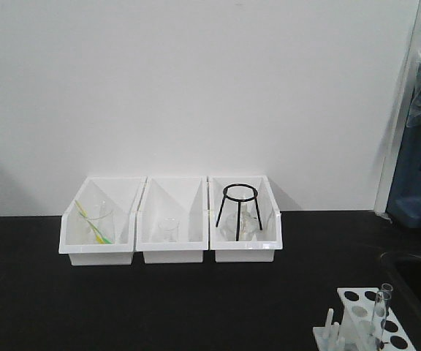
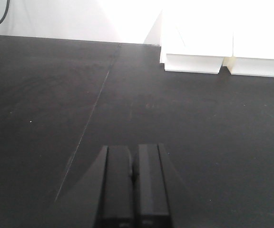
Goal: Flip and reinsert test tube from rack
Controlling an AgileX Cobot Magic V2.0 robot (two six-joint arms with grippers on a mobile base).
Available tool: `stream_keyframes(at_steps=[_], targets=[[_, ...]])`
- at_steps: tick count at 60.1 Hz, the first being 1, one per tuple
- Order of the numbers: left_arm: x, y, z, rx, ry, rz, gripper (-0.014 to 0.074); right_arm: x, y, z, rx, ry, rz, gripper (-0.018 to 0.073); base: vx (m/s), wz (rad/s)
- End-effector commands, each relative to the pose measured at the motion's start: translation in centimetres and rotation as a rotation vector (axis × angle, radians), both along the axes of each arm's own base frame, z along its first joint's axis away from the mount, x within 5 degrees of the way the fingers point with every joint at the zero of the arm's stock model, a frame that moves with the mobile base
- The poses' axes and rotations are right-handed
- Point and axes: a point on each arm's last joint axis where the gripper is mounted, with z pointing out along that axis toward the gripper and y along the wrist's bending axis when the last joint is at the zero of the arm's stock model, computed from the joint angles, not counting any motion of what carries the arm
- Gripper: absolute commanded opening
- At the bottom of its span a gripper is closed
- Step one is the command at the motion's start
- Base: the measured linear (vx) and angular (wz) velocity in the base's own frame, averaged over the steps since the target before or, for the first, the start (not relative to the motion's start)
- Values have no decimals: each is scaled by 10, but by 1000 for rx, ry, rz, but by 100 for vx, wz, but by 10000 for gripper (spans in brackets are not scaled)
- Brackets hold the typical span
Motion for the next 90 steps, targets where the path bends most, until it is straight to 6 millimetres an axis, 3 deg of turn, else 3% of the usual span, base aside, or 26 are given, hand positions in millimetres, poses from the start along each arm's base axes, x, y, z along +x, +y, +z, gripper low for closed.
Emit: stream_keyframes(at_steps=[1, 12, 21, 29, 34, 38, 52, 59, 81, 90], targets=[[1, -1, 7, 6, -89, -12, -6, -3, -1, 22, -6, -122, -3, 84, 0, 0], [1, -1, 7, 6, -89, -12, -6, -2, -1, 21, -5, -118, -3, 326, 0, 0], [1, -1, 7, 6, -89, -12, -6, -2, -1, 21, -5, -118, -3, 607, 0, 0], [1, -1, 7, 6, -89, -12, -6, -3, -1, 22, 22, -128, -1, 717, 0, 0], [1, -1, 7, 6, -89, -12, -6, -1, -1, 15, 75, -108, 3, 721, 0, 0], [1, -1, 7, 6, -89, -12, -6, 1, -1, -4, 72, -88, 6, 710, 0, 0], [1, -1, 7, 6, -89, -12, -6, -8, 6, -106, 79, -67, 85, 600, 0, 0], [1, -1, 7, 6, -89, -12, -6, -4, 8, -135, 74, -32, 99, 534, 0, 0], [1, -1, 7, 6, -89, -12, -6, 29, 15, -165, 63, -52, 167, 491, 0, 0], [1, -1, 7, 6, -89, -12, -6, 46, 16, -169, 61, -45, 172, 491, 0, 0]])
